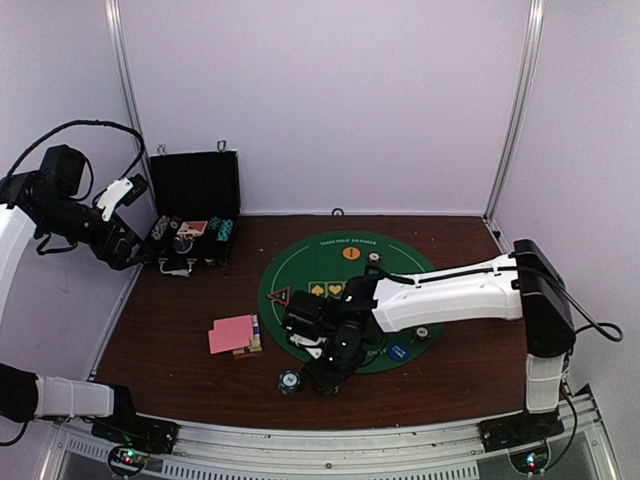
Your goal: Distribute texas hold em gaming equipment
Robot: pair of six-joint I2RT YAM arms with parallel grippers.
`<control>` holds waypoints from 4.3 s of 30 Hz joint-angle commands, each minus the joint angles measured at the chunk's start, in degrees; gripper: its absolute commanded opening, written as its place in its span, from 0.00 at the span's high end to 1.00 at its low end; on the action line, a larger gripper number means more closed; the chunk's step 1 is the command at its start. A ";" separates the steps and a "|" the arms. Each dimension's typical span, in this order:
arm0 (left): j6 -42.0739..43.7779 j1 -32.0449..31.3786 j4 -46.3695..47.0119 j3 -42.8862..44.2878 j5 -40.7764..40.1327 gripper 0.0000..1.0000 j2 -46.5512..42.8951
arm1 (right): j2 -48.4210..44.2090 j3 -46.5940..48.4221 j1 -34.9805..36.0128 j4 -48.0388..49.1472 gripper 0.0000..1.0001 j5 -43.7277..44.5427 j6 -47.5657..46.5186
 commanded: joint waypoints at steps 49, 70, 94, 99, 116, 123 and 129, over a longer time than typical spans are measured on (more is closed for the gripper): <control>1.44 0.34 0.13 1.70 0.00 0.02 -0.63 | 1.87 1.36 0.22 -0.11 0.65 3.44 -0.83; 1.18 0.32 0.09 2.33 -0.29 0.02 -0.47 | -3.34 12.09 -7.66 -10.20 0.98 11.02 -2.86; 1.29 0.32 0.02 1.97 -0.27 0.02 -0.38 | 21.97 35.78 -42.35 -5.06 0.99 13.80 -4.05; 1.53 0.33 0.05 2.19 -0.38 0.03 -0.01 | 24.48 36.30 -44.13 -3.59 0.99 12.66 -4.14; 1.57 0.32 0.05 2.77 -0.37 0.03 0.92 | 29.79 41.01 -46.02 -3.29 0.89 10.14 -3.73; 1.57 0.32 0.04 2.49 -0.43 0.03 0.80 | 29.20 40.07 -46.02 -3.74 0.67 10.05 -3.83; 1.66 0.34 0.01 2.49 -0.57 0.02 0.66 | 25.52 36.64 -46.02 -2.20 0.47 10.24 -4.08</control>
